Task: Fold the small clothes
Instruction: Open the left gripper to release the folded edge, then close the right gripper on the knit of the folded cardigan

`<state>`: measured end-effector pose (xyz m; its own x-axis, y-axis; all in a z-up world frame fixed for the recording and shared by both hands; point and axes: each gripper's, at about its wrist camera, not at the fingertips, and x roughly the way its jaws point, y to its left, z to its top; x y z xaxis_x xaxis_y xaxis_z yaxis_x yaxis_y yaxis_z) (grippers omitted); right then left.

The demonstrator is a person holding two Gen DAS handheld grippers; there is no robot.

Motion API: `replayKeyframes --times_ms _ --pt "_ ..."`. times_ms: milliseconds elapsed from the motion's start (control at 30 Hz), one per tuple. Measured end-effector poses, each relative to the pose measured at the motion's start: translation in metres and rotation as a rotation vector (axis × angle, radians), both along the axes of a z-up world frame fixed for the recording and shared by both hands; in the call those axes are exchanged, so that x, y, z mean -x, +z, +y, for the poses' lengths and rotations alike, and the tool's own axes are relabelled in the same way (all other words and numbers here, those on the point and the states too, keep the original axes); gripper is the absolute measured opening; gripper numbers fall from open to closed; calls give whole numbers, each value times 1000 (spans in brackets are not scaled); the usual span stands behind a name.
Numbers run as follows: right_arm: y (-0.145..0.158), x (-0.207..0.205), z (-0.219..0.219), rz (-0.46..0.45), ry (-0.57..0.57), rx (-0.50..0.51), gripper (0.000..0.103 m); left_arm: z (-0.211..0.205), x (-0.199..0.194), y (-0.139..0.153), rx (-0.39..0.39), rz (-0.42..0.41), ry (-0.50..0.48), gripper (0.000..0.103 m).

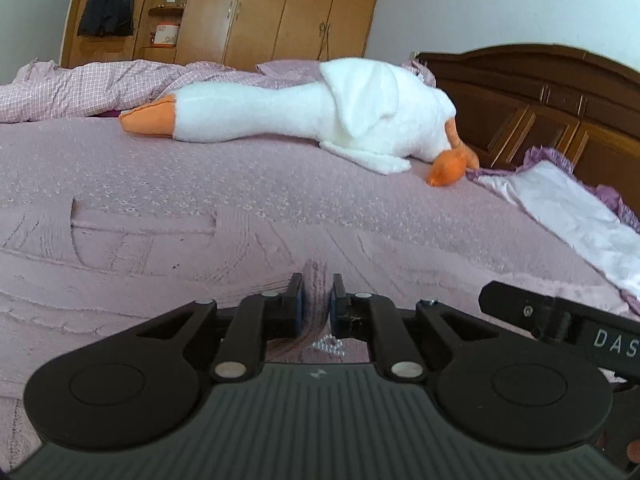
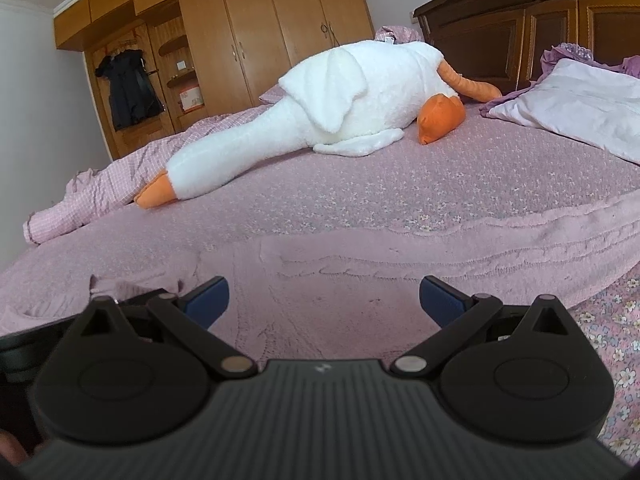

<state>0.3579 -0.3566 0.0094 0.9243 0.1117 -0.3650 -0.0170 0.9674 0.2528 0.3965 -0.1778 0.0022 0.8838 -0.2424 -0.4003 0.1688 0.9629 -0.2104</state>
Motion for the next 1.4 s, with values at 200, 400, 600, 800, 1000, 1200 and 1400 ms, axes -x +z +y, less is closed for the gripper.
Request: replayKeyframes --times_ms 200,400,600,800,1000,1200,1400 --pt "0 0 -2 1 -2 -11 103 2 15 16 8 -59 -39 62" --pt "3 -2 4 34 71 -54 103 37 36 38 -5 -118 -19 75" --pt "14 -6 42 47 217 -60 89 118 55 42 -174 -57 91 38" --pt "-7 -16 83 199 265 -24 52 216 65 25 -153 34 301 28" --pt "-17 -23 89 150 217 -80 25 282 73 7 -155 111 395 25" --pt "-18 -24 88 150 197 -93 11 298 69 -12 -150 188 406 22" --pt "-15 -19 94 156 214 -37 10 292 60 -10 -205 212 445 22"
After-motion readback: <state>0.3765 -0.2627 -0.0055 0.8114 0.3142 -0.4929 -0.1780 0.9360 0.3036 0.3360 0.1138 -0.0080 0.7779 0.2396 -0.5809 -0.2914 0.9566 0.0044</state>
